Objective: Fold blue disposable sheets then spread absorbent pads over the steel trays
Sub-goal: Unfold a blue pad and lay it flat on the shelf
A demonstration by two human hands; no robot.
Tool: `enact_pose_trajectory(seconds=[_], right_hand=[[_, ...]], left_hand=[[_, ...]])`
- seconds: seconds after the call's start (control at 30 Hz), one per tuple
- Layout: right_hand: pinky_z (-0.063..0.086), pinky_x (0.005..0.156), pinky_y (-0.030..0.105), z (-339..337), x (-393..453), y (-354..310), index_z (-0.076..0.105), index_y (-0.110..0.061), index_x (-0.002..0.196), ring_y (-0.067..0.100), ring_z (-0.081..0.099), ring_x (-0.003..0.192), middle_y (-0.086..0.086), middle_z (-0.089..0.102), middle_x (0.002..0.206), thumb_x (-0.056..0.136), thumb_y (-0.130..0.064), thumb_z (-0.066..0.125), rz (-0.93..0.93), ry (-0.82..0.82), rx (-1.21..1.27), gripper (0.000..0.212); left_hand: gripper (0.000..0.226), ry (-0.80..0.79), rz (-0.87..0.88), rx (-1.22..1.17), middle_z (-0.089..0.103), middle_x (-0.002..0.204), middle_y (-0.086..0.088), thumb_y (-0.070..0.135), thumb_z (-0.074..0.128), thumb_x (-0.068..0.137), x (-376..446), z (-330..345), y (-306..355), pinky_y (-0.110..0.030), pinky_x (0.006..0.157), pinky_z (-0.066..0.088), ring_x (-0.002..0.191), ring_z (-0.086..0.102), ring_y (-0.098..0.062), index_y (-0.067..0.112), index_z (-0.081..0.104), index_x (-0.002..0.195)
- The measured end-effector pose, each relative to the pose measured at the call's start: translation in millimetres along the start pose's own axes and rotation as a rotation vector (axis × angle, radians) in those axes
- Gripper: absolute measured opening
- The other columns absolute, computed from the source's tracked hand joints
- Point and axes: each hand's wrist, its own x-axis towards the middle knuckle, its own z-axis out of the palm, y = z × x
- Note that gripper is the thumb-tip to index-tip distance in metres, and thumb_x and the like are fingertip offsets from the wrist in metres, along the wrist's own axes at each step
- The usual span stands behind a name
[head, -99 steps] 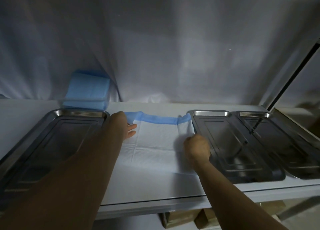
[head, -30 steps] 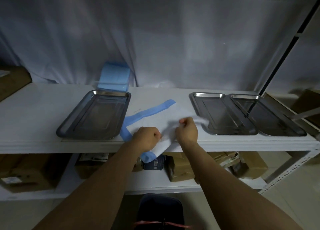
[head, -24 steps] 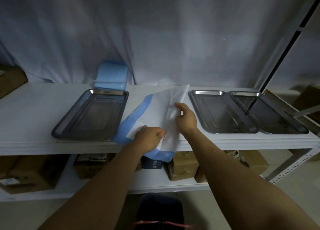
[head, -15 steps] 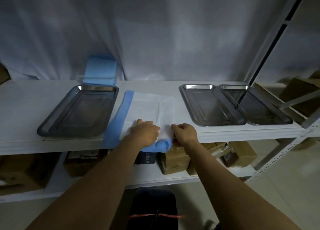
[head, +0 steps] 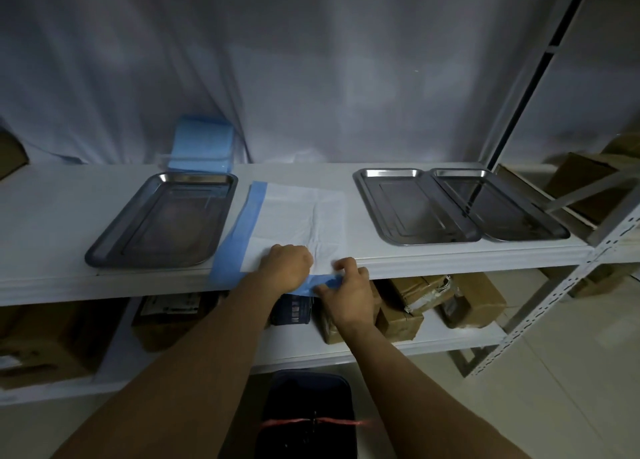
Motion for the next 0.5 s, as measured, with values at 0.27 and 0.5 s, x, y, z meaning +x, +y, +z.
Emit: enact_pose_trajectory(seconds=[0.27,0.5], right_hand=[[0.039,0.072,0.021,-15.5,22.9,9.8,0.059,-0.008,0.101,0.014,0.049,0.083,0.007,0.056,0.103,0.093,-0.006,0.049,0.041,0.253,0.094,0.013],[0.054,0.088,0.033,-20.7,15.6,25.3,0.069,-0.013,0.093,0.017,0.064,0.087,0.003,0.07,0.093,0.09,-0.004,0.053,0.059,0.29,0.33,0.019]], left_hand=[[0.033,-0.07,0.016,-0.039,0.057,0.111,-0.018,0.02,0.025,0.1,1.2,0.3,10.0,-0.039,0.09,0.038,0.106,0.047,-0.034,0.005,0.054,0.096],[0.071,-0.14,0.07,0.06,0.042,0.141,-0.009,0.049,0.061,0.083,-11.8,-1.5,16.8,-0.038,0.105,0.037,0.129,0.033,-0.027,0.031,0.031,0.144]])
